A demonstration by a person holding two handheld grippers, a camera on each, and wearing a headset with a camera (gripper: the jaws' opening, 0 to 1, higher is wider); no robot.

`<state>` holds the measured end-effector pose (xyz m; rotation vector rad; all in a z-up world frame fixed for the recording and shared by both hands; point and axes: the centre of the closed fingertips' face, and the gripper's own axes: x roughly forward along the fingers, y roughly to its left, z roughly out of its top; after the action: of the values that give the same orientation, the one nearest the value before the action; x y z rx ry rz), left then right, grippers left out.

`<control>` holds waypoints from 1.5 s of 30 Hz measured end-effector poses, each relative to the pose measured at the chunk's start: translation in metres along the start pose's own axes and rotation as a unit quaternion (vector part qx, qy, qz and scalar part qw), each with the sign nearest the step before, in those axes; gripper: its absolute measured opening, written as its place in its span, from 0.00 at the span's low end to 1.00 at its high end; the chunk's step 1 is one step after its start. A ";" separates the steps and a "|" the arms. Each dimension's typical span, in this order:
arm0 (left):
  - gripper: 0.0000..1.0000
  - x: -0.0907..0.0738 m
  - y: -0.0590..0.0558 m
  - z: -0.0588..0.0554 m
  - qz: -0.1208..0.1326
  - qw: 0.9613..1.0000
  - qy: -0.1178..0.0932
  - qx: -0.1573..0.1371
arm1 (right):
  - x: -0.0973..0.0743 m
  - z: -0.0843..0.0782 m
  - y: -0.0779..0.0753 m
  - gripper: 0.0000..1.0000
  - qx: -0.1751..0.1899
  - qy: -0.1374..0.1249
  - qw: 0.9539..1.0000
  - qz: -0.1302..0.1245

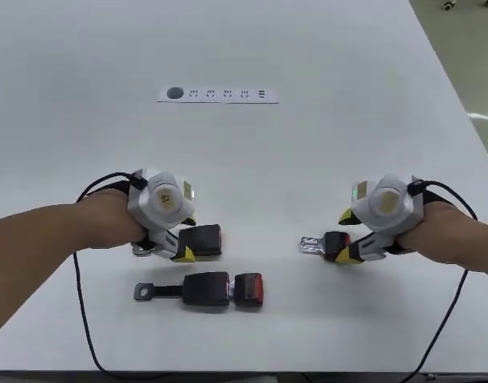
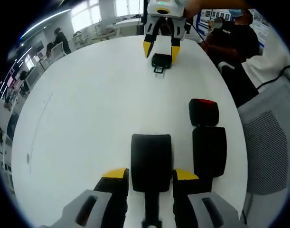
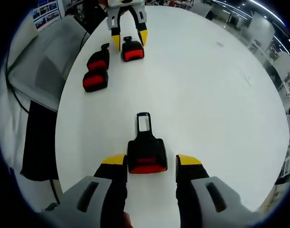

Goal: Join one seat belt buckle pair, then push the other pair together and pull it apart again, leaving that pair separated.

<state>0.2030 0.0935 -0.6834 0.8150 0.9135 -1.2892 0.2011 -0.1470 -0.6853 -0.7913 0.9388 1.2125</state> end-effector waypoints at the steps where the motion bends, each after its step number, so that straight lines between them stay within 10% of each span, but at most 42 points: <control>1: 0.33 0.001 -0.001 -0.001 -0.005 1.000 0.004 0.007 | 0.002 0.000 0.001 0.38 0.001 -0.001 1.000 0.003; 15: 0.33 0.007 -0.004 -0.003 -0.009 1.000 0.010 0.008 | 0.016 0.005 -0.004 0.33 0.006 0.004 1.000 0.003; 45: 0.32 0.012 0.000 -0.008 -0.005 1.000 0.022 0.008 | 0.068 0.130 0.026 0.33 -0.047 -0.008 0.999 0.018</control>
<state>0.2024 0.0959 -0.6976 0.8543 0.9442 -1.2931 0.2036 0.0019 -0.6933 -0.8414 0.8905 1.3000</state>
